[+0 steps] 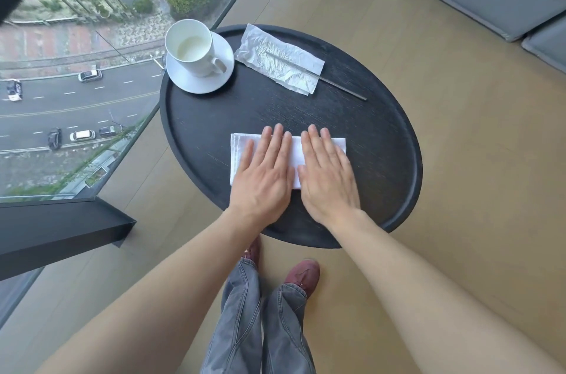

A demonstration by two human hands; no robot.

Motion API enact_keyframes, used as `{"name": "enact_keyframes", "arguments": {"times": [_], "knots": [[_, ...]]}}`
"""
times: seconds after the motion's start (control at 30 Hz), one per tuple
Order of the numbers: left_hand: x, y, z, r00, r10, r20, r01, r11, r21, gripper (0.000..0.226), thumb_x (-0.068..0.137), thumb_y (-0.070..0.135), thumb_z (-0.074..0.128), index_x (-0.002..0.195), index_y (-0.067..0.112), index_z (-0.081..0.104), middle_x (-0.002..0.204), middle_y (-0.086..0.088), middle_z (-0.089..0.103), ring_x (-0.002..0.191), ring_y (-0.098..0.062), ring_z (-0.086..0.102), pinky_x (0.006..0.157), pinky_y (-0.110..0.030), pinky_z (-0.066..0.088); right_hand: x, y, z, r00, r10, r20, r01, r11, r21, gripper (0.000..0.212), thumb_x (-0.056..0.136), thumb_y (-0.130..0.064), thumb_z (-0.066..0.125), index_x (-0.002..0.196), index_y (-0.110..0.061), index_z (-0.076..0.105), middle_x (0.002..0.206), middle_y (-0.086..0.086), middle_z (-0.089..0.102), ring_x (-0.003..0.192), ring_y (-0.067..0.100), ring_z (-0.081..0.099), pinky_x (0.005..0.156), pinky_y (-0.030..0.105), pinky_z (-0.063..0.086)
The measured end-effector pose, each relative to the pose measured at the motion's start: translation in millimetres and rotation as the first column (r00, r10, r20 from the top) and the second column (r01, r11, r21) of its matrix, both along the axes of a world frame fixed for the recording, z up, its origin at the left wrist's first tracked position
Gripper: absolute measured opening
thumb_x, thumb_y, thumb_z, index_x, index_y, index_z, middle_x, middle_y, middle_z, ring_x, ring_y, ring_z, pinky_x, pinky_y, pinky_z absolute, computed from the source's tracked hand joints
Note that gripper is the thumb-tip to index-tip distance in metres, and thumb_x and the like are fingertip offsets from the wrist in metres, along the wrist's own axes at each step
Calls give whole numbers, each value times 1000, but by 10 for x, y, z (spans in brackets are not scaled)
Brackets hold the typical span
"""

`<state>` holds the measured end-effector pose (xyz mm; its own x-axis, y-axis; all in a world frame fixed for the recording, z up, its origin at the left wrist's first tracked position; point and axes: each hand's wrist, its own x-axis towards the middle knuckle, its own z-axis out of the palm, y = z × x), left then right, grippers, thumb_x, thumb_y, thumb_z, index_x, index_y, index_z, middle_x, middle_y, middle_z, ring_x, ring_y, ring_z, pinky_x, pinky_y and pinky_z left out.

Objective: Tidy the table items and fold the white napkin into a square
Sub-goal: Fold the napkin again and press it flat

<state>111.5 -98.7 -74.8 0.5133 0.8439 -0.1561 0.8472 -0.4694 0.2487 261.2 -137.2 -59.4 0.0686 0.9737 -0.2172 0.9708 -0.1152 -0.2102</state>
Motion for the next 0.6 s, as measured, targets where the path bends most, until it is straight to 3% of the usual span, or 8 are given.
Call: {"name": "enact_keyframes", "arguments": {"times": [0.13,0.3,0.4,0.47,0.6], "knots": [[-227,77,-71,996,-60,-69,64,997,54,73,106,54,28,164,10,15,172,-7,11,159,-22,6,129,-43,8,237,-136,-68,995,-17,99,20,999,-27,74,104,-51,25,161,-10,4,171,6,0,157,19,-1,126,40,7],[-378,129,-25,986,-92,-139,99,994,45,78,106,59,23,164,8,11,172,-10,8,159,-24,2,129,-43,4,397,-212,35,993,-58,105,68,994,-89,78,103,-55,24,161,-10,-3,170,7,-9,157,20,-6,126,43,11],[-300,129,52,987,-82,-135,90,995,51,78,105,57,25,163,7,12,172,-10,8,159,-25,2,129,-47,4,318,-146,211,979,-202,38,204,978,-46,78,101,-48,41,160,-6,11,169,13,11,155,29,14,118,46,27],[-252,124,81,987,-110,-118,118,991,56,76,105,55,27,164,9,13,172,-8,8,160,-24,2,129,-47,3,258,-117,303,947,-319,-31,319,948,3,74,97,-38,54,155,-2,24,155,17,35,136,36,38,105,47,41],[-232,139,46,980,-159,-116,162,987,13,75,105,58,24,165,15,9,173,-1,5,160,-21,-2,128,-45,1,153,-57,407,822,-543,-173,534,840,-100,52,97,-25,60,138,0,40,132,20,45,113,38,52,93,39,44]]}}
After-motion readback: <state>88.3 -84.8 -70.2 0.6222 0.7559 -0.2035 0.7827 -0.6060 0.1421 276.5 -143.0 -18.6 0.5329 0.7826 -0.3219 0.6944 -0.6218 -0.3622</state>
